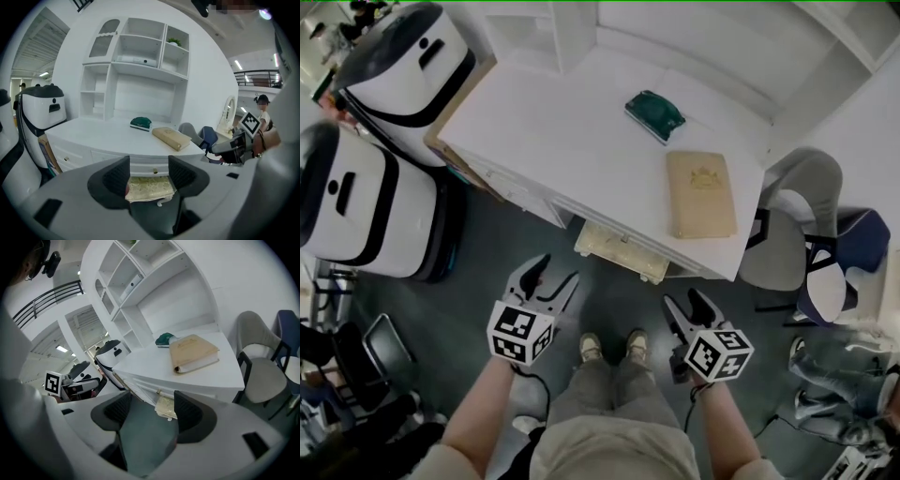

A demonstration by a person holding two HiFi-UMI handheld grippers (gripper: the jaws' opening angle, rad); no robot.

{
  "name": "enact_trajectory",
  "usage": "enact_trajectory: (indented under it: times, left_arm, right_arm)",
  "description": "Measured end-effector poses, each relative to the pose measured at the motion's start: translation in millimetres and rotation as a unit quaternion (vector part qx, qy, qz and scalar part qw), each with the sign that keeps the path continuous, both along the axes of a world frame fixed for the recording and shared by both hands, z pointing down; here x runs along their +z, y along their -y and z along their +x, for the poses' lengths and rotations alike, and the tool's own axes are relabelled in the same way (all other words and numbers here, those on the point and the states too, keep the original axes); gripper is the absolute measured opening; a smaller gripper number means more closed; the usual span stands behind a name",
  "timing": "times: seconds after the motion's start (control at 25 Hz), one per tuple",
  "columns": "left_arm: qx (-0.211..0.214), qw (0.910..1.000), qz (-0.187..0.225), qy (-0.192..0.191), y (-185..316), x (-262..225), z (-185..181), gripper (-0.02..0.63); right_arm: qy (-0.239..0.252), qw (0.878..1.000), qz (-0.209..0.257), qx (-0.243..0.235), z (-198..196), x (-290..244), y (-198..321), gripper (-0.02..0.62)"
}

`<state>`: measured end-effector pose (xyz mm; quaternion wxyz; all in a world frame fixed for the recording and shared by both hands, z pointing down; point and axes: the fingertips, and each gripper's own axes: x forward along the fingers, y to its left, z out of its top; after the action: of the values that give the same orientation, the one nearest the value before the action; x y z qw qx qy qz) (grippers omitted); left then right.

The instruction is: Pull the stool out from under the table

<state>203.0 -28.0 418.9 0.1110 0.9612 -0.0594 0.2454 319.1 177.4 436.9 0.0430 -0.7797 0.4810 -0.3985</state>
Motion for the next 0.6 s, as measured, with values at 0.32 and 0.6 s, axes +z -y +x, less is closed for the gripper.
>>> enact_trajectory:
  times: [0.32,0.6]
  left_arm:
    - [-0.002,0.9992,-0.035,0.021,22.6,90.8,38.1,0.259]
    - [-0.015,0.9979,-0.052,0.035,43.0,177.2,58.7,0.259]
  right_arm:
    - [0.028,0.999,-0.007,0.028,33.7,89.8,3.9,0.302]
    - [0.024,0.999,-0.031,0.021,51.4,171.7,8.6,0.334]
